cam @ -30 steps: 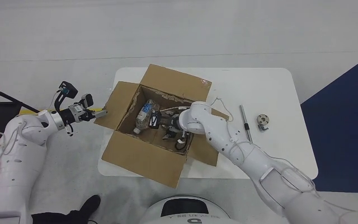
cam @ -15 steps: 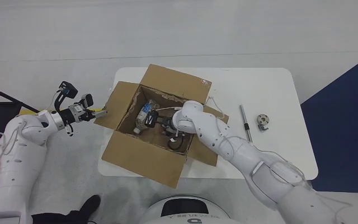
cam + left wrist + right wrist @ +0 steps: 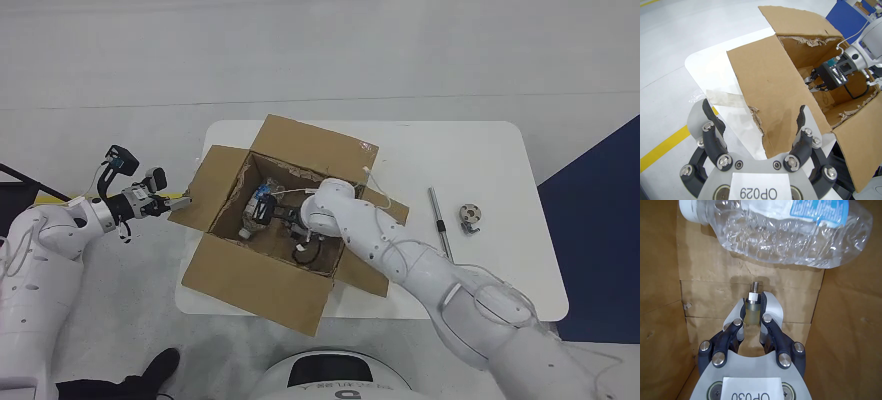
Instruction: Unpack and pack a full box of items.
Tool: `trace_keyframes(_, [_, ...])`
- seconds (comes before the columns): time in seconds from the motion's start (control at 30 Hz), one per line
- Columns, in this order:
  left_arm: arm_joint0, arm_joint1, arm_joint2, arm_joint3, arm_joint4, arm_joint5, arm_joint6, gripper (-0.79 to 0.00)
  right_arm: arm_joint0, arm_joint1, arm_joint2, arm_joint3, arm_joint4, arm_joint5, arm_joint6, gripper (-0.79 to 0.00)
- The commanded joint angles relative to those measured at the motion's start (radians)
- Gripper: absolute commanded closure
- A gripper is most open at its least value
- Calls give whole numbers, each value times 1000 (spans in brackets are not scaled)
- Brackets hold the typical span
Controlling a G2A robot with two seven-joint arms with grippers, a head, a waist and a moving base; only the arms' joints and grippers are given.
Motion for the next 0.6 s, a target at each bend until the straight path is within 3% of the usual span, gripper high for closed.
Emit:
trace_keyframes(0.0, [0,0,0,0,0,0,0,-785,-23,13,5,-50,-43,17,-11,0])
trace_keyframes(0.2, [0,0,0,0,0,0,0,-785,-157,92,68,-309,-284,130,-64,0])
trace_keyframes(0.33, [0,0,0,0,0,0,0,-785,-348,174,151,-583,-545,232,-138,0])
trace_keyframes(0.47, [0,0,0,0,0,0,0,-785,-541,246,249,-805,-753,247,-252,0])
trace_keyframes(0.57, [0,0,0,0,0,0,0,-785,-609,271,289,-872,-817,218,-320,0])
